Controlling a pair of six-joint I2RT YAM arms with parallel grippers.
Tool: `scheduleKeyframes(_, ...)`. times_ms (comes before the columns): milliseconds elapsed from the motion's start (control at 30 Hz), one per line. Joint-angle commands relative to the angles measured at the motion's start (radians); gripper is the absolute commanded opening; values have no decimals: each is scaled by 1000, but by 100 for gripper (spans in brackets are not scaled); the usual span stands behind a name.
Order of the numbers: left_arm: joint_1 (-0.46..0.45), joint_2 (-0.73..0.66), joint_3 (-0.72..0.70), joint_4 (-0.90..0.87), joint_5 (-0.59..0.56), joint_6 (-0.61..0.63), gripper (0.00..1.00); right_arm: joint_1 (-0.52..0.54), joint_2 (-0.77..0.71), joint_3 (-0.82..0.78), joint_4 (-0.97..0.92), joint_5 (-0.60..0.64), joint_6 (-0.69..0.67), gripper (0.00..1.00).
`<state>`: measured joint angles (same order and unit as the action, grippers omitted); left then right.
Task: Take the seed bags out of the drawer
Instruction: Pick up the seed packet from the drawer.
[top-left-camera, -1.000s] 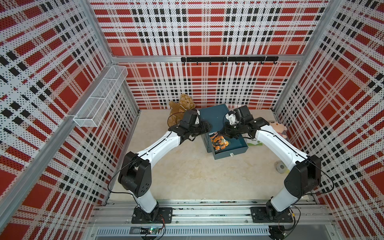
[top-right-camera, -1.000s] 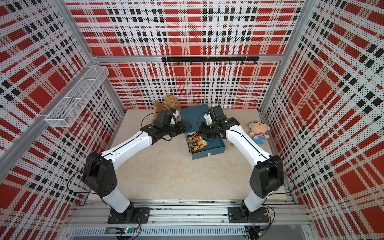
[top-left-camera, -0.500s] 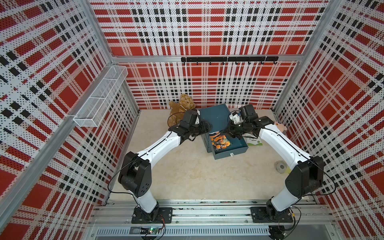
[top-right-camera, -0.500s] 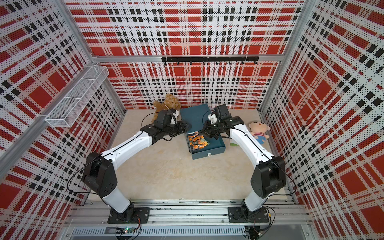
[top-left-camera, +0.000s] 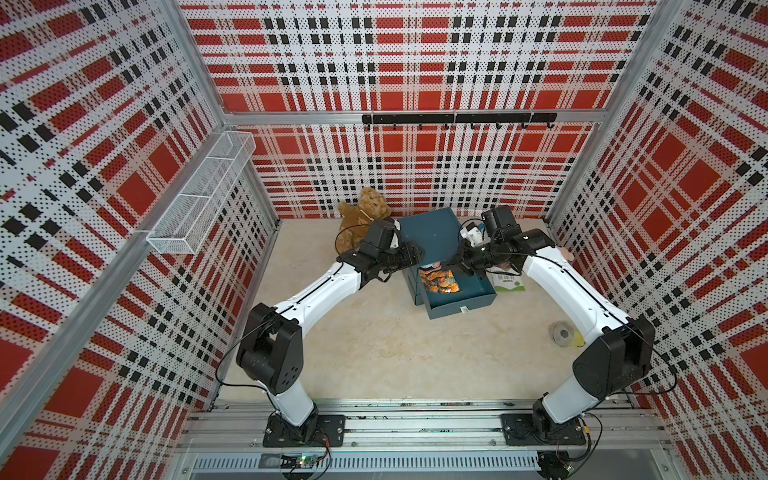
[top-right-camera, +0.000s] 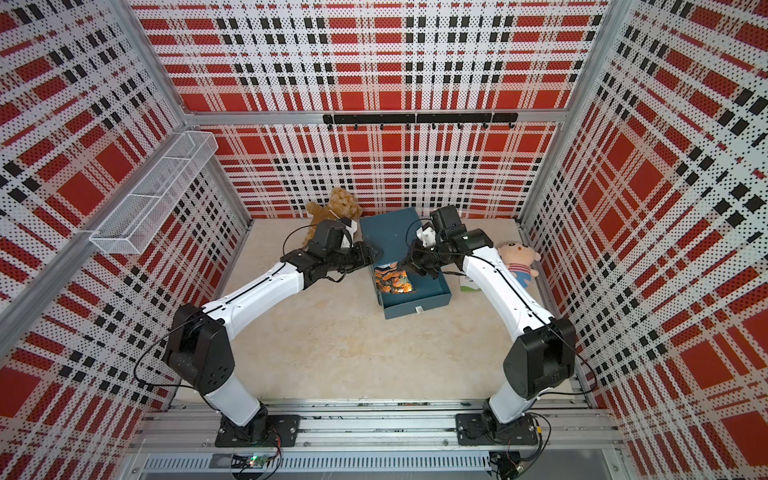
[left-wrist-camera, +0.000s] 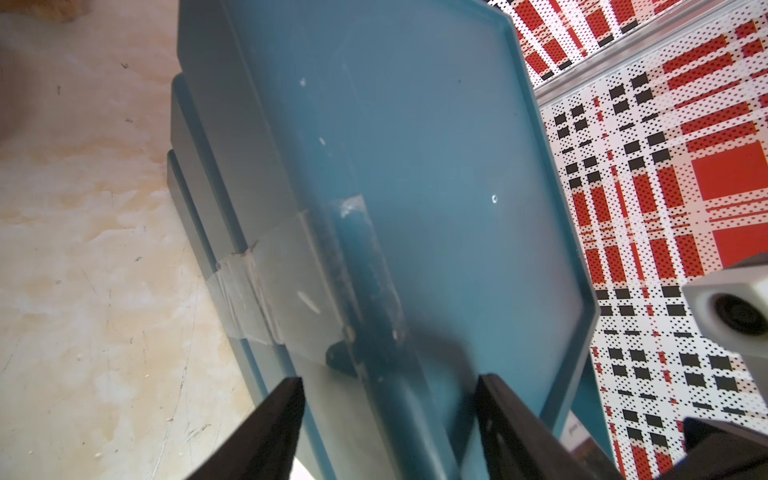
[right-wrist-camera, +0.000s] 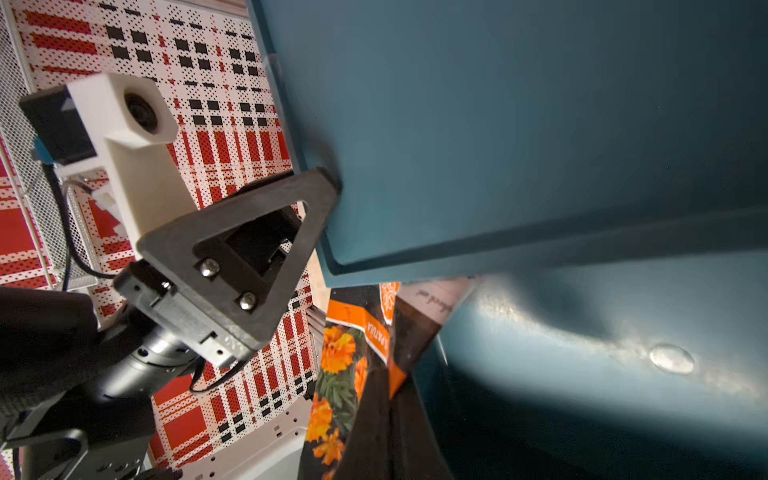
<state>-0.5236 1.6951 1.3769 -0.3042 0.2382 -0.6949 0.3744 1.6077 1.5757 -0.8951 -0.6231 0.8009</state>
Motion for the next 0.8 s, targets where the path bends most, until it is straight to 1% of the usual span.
scheduleKeyframes(0,-1,51,-36,-158,-45,21,70,-5,-57,20,-29,-23,-56,0)
scheduleKeyframes(333,0,56,-29,-160,-40,25,70,-5,-115,-5,-117,-13,-128,0)
scheduleKeyframes(567,1,57,-25,-161,-40,24,70,-4,-145,-5,-210,-8,-227,0)
scheduleKeyframes(767,0,58,-26,-159,-40,25,70,-6,-211,-52,-222,10,-240,0)
